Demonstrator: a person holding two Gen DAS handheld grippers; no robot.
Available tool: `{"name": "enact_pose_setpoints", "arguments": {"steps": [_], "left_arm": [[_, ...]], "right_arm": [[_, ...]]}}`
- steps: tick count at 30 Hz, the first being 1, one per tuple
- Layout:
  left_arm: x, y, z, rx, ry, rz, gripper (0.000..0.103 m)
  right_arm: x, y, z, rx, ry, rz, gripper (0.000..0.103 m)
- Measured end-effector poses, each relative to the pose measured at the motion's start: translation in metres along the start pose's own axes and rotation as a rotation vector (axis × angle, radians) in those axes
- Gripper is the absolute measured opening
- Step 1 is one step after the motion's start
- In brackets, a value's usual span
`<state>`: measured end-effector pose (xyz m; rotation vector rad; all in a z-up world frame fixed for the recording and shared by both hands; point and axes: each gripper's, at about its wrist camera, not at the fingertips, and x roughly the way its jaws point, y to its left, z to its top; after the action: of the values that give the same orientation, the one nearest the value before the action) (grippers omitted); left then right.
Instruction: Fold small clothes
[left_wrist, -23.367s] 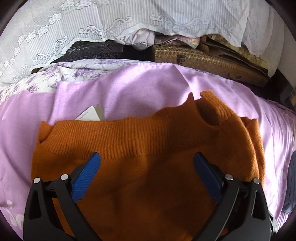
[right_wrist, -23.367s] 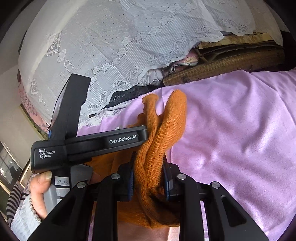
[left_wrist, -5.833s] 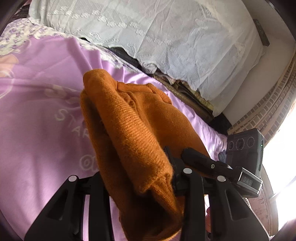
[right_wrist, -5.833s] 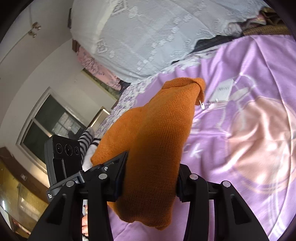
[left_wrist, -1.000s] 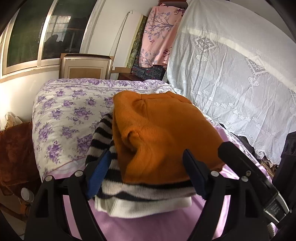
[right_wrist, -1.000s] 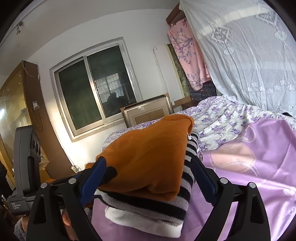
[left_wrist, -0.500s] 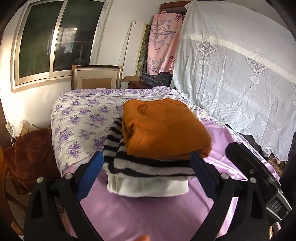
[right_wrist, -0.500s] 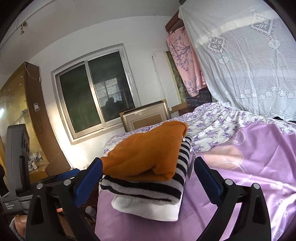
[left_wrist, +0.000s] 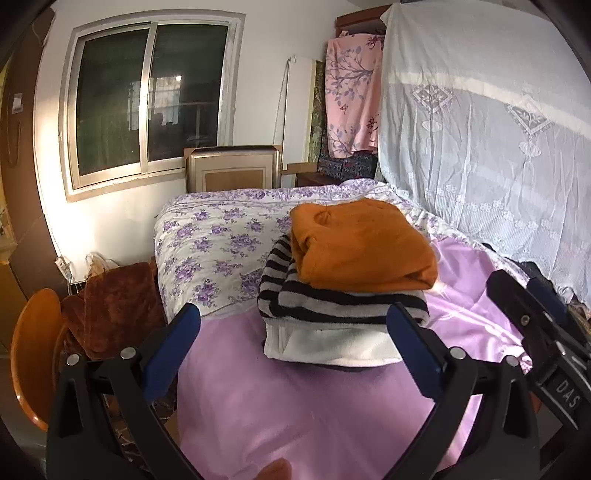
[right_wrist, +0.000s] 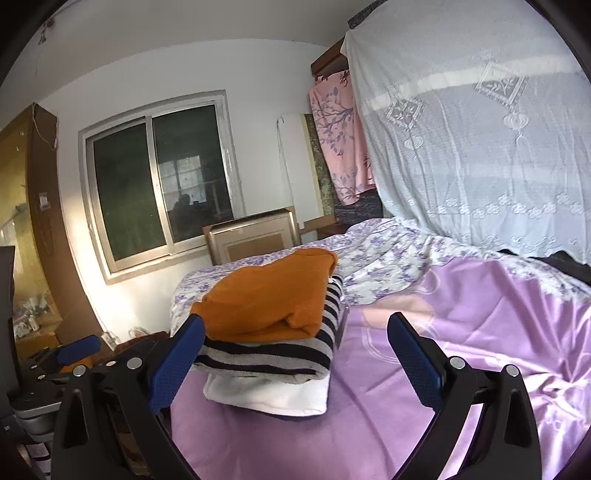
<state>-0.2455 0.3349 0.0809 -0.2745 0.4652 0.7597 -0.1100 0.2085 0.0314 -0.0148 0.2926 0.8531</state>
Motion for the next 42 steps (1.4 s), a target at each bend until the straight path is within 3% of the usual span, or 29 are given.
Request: {"name": "enact_pose_setpoints", "arguments": {"steps": [7,14,33,42], "left_arm": [[-0.009,-0.024,-0.007,0.082,0.069,-0.036,0.099],[-0.028,-0.053,-0.014,0.167,0.018,-0.002,0.099],[-0.015,-0.034,-0.013,0.046,0.083,-0.002,0.098],[-0.016,-0.037,-0.012,0.061,0.072,0.002,0.098]], "right_arm": [[-0.015,0.001,0.000,-0.005,0.057,-0.015,0.100],[-0.030,0.007,0.000,-0.032,0.045,-0.015,0.100],[-0.035,0.008,0.001,-0.043,0.032,-0.033,0.100],[-0.035,0.008,-0.001,-0.042,0.036,-0.030,0.100]]}}
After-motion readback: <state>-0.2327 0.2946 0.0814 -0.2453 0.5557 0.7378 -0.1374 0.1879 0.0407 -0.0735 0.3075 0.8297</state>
